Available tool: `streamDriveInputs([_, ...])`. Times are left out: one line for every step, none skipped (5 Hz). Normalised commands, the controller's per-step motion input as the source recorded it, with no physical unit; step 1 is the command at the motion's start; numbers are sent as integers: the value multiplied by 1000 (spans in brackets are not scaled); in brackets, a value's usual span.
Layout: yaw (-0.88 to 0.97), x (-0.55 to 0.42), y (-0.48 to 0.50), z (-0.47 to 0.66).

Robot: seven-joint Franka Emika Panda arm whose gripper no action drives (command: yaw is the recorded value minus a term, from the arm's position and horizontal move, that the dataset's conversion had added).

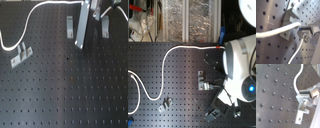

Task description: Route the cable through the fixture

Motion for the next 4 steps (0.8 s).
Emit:
streamDriveInputs([-9,18,159,253])
streamDriveInputs([0,324,170,59])
streamDriveInputs([0,442,174,0])
streamDriveInputs([0,319,165,31])
